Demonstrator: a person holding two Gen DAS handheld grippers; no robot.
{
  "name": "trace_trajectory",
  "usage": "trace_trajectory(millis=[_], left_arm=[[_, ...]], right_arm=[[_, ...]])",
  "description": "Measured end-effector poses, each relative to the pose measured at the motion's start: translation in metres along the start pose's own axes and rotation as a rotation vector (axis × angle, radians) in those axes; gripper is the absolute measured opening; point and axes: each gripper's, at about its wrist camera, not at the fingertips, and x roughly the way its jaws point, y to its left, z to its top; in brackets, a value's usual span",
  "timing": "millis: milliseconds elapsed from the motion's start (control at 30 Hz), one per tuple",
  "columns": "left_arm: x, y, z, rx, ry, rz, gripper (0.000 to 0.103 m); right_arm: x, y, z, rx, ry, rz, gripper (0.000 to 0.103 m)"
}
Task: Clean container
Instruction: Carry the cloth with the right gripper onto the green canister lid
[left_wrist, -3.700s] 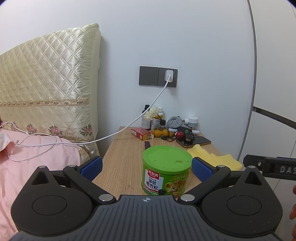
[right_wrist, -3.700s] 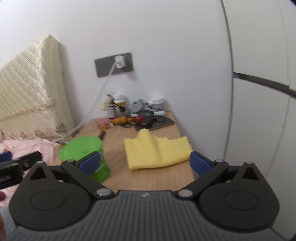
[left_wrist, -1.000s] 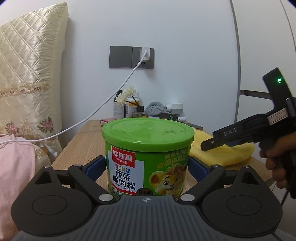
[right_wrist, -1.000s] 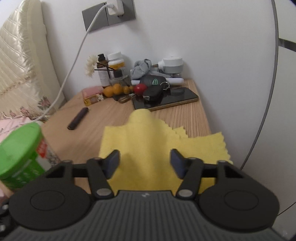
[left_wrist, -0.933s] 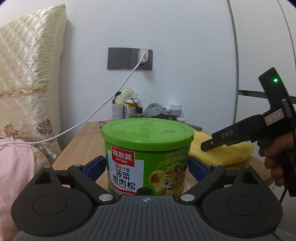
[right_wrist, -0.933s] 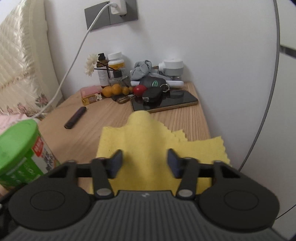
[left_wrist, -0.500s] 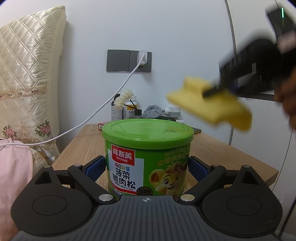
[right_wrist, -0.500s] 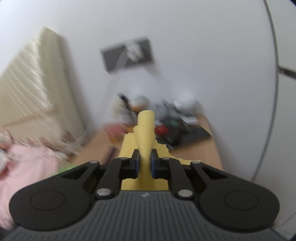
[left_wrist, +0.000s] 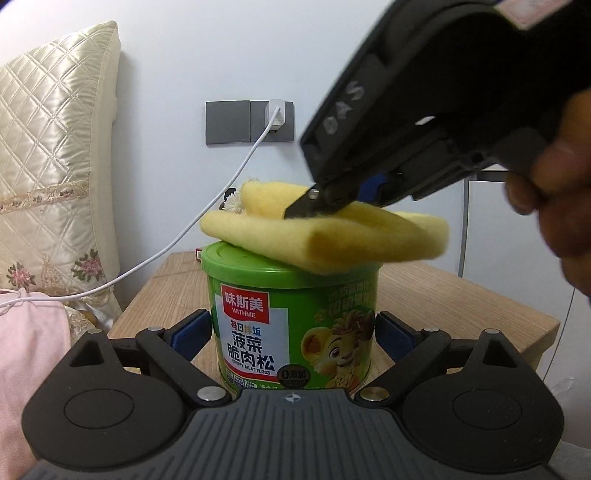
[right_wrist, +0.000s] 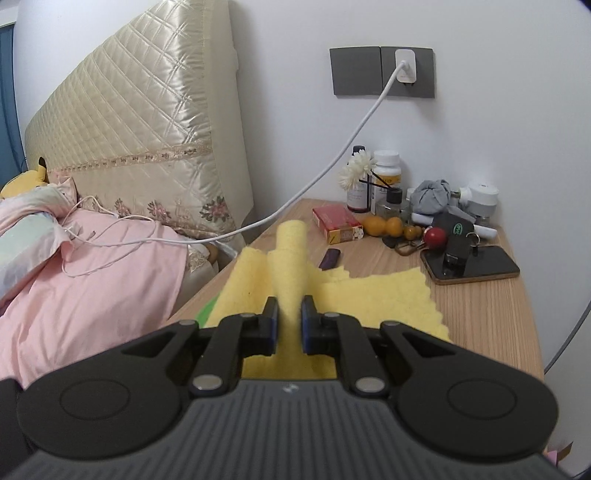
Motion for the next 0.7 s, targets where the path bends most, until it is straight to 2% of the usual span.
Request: trace_trajectory(millis=[200, 467, 700], left_arm=[[0.001, 0.001, 0.000, -0.001, 0.000, 0.000, 0.096], [-0.011, -0.011, -0.008, 0.006, 0.009, -0.011, 0.096], [-0.013, -0.021, -0.007, 0.001, 0.015, -0.009, 0.096]], right_arm=[[0.014, 0.009, 0.004, -0.021, 0.008, 0.040, 0.013], [-0.002, 0.015, -0.004, -0.018, 0.018, 0.103, 0.013], [-0.015, -0.003, -0.011, 0.001, 0.015, 0.090, 0.013]])
